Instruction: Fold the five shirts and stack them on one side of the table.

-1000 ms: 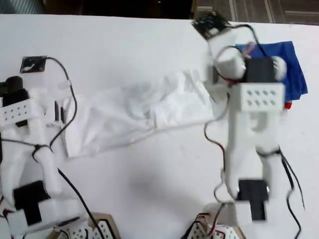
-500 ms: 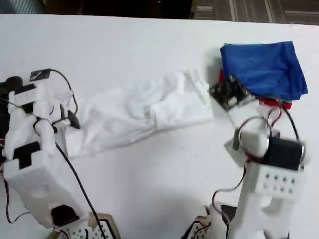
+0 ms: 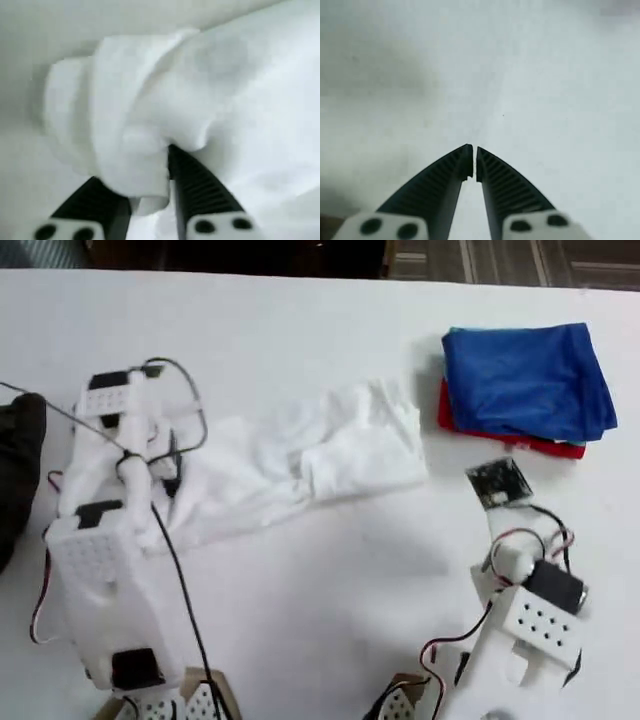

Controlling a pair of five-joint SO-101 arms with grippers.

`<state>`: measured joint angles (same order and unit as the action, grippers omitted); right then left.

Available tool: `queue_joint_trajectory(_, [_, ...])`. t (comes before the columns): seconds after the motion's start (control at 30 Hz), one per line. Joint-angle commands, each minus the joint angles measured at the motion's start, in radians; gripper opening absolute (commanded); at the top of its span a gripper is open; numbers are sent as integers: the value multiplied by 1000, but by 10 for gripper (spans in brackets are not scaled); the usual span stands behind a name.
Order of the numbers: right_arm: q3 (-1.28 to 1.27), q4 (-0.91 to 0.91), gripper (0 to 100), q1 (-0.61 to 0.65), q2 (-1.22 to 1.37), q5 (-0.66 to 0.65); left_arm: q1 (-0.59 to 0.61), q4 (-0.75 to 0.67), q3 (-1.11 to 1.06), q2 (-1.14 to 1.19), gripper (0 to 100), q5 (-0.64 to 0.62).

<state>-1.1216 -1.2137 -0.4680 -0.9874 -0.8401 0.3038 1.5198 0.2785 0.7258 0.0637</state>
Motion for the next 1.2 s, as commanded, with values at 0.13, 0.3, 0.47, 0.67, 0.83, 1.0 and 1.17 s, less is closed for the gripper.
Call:
queue_joint_trajectory(0.13, [-236, 254, 19, -104, -24, 0, 41, 92, 58, 64, 26, 8])
queue_joint_trajectory(0.3, [-356, 364, 19, -105, -24, 0, 206, 120, 58, 63, 25, 146])
queue_joint_trajectory(0.47, [-373, 378, 19, -107, -25, 0, 410, 186, 113, 52, 25, 296])
queue_joint_trajectory(0.67, [-374, 381, 19, -102, -25, 0, 505, 267, 220, 49, 25, 368])
queue_joint_trajectory(0.83, [-376, 383, 19, -102, -25, 0, 439, 270, 176, 21, 25, 359])
queue_joint_trajectory(1.0, [-376, 383, 19, -104, -25, 0, 269, 270, 27, -222, 25, 304])
queue_joint_trajectory(1.17, [-376, 383, 19, -107, -25, 0, -17, 270, -87, -568, 24, 201])
